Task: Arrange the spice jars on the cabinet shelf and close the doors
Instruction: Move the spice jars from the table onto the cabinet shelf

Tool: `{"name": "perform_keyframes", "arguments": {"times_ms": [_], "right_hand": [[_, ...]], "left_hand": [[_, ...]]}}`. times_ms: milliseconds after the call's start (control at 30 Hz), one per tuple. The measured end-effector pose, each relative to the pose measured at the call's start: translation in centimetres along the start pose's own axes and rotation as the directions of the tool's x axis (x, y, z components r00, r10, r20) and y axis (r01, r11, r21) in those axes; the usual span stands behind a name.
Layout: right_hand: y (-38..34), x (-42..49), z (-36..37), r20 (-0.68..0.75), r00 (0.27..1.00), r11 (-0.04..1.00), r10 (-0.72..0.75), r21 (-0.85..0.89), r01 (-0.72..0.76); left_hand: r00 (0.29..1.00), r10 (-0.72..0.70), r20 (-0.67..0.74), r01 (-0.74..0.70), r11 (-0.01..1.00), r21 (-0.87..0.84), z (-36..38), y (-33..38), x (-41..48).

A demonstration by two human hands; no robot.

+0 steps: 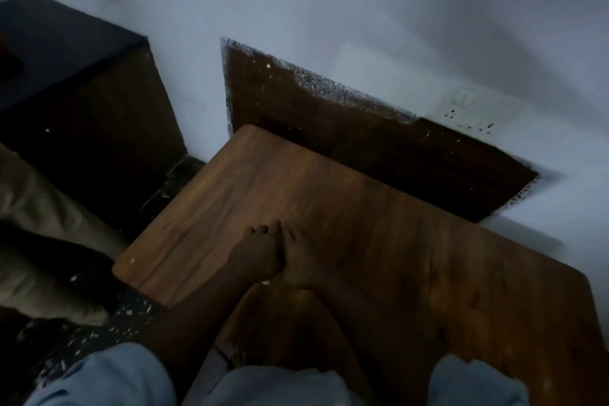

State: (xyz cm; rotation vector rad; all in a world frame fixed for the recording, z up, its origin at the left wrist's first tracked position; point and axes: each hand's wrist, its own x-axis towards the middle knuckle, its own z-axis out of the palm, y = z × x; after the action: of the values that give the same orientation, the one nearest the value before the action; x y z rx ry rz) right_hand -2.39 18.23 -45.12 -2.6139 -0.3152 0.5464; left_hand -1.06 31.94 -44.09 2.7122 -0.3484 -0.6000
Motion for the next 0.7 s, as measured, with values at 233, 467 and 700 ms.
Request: {"name": "perform_keyframes", "arguments": {"times_ms": [233,467,700], "right_hand": [[0.4,0.2,3.4,-0.004,0.997,0.985,0.082,0.155,-0.08],[1.8,-1.3,0.4,-0.121,0.986,0.901,0.113,0.43,-0.051],[-1.1,-0.9,-14.1,-0.393,0.92,0.853,-0.003,0.479,0.207]], "left_hand": [[0.993,-0.081,-0.088,0.084,0.996,0.03,3.1,-0.7,0.1],[0.98,0.139,-0.142,-0.151,0.985,-0.079,-1.8,-0.5,0.1],[0.809,0.398,-0.432,-0.545,0.784,-0.297,-18.8,5.2,0.1]]}}
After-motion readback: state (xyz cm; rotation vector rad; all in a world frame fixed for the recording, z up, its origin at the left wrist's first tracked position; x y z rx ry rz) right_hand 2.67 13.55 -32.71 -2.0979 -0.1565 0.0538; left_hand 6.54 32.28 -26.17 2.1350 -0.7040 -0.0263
